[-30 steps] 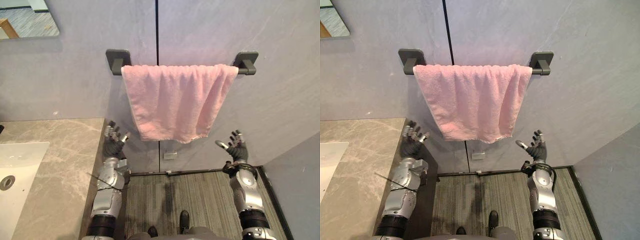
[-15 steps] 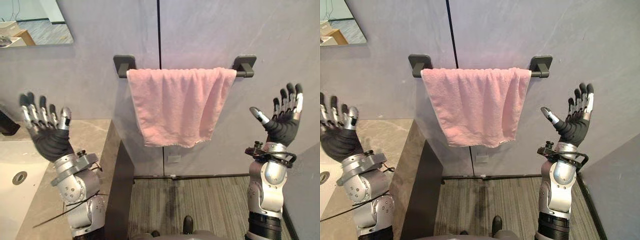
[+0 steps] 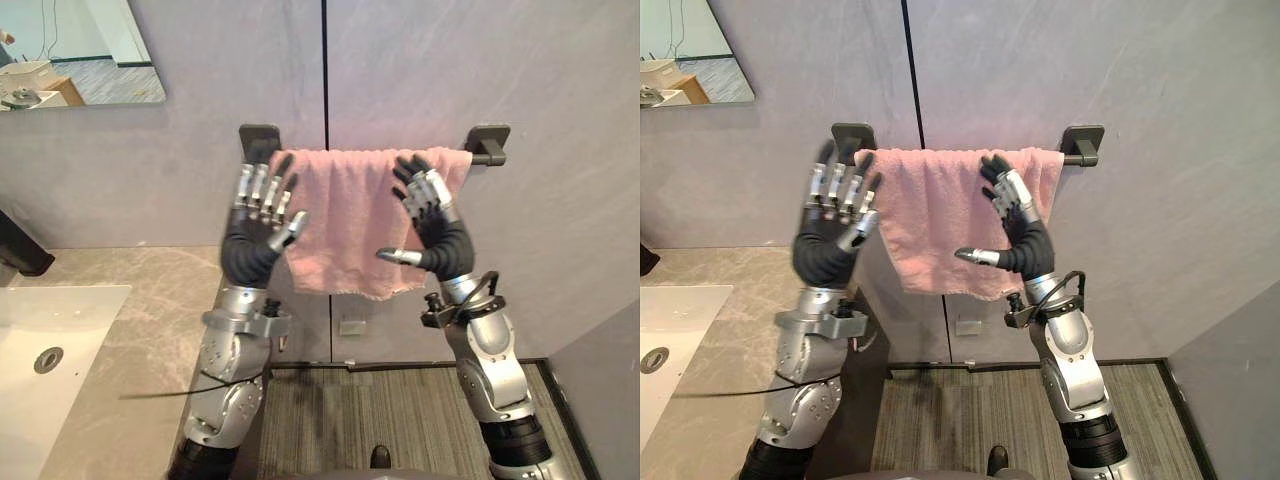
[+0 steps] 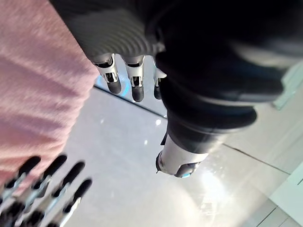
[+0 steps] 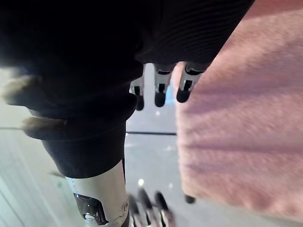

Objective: Organize washtable

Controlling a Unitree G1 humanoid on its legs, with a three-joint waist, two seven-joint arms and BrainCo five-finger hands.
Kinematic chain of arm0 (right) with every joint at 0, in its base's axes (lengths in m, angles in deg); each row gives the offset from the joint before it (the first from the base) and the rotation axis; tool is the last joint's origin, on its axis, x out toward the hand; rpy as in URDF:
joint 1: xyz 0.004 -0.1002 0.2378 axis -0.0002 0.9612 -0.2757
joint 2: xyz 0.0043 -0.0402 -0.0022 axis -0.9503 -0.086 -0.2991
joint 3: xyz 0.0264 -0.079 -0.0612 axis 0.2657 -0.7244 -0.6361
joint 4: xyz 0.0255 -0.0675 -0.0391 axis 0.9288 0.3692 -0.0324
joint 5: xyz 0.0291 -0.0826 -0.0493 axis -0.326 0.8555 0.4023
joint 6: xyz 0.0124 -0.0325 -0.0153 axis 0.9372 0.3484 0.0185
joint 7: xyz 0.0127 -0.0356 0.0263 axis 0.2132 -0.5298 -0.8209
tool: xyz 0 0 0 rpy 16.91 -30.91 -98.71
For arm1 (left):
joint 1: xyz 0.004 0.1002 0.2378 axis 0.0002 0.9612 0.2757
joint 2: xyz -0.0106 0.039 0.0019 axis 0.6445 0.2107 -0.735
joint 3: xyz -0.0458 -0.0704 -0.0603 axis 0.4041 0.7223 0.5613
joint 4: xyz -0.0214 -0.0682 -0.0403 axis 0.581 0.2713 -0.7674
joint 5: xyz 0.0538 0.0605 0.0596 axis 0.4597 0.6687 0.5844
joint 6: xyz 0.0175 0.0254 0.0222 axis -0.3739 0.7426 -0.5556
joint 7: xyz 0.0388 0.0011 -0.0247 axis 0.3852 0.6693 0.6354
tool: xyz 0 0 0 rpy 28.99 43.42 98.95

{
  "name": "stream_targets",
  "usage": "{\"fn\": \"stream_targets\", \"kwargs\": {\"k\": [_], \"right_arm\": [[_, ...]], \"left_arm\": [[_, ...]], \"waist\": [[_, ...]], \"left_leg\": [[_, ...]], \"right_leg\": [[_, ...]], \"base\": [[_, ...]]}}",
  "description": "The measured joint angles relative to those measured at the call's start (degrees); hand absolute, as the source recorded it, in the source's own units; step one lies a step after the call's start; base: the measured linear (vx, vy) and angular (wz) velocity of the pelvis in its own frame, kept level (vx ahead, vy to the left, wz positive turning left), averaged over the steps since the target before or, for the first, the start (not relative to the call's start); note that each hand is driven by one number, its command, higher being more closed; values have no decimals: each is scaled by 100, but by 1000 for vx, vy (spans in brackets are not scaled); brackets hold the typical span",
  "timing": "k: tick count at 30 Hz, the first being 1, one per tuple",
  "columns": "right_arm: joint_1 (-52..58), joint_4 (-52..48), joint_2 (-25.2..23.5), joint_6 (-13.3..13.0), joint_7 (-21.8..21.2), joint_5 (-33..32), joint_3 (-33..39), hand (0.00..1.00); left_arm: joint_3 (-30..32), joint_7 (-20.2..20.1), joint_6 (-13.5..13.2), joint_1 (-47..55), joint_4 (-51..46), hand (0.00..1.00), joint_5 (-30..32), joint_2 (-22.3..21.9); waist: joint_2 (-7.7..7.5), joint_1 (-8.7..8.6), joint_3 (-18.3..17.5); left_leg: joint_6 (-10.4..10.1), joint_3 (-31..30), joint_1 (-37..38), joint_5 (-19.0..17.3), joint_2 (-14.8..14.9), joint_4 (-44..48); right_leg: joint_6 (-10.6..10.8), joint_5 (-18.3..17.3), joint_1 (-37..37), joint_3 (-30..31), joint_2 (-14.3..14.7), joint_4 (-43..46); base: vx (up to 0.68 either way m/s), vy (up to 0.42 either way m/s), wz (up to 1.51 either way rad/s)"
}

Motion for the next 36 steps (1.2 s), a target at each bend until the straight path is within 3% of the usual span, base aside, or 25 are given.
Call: {"fn": "stream_targets", "kwargs": {"k": [8, 20, 29, 36], "right_arm": [[-268, 767, 300, 201, -151, 70, -406, 0], [-558, 1760, 691, 399, 4, 763, -737, 0], [-980, 2367, 682, 456, 266, 1193, -748, 0], [-1194, 2639, 538, 536, 528, 1426, -568, 0]], "left_arm": [[-636, -192, 349, -444, 959, 0, -310, 10], [-1000, -192, 488, -961, 2162, 0, -414, 232], [-1031, -80, 575, -1610, 3000, 0, -153, 208], [-654, 179, 609, -1779, 3530, 0, 109, 142]], "waist": [[-1, -15, -1], [-15, -165, 4], [-51, -179, 21], [-101, -221, 81]], "left_leg": [[-1, 23, -113, 0, 2, 4], [3, 34, -243, -3, -5, 9], [5, 97, -515, -2, -5, 138], [2, 127, -613, 2, 5, 149]], "right_leg": [[1, 6, -148, 28, 18, 0], [3, 34, -280, 76, 6, -3], [-29, 144, -521, 163, 2, -3], [-37, 167, -627, 176, 10, -2]], "base": [[-4, 5, -3], [-1, 2, -1], [-25, 9, -5], [-6, 8, -1]]}}
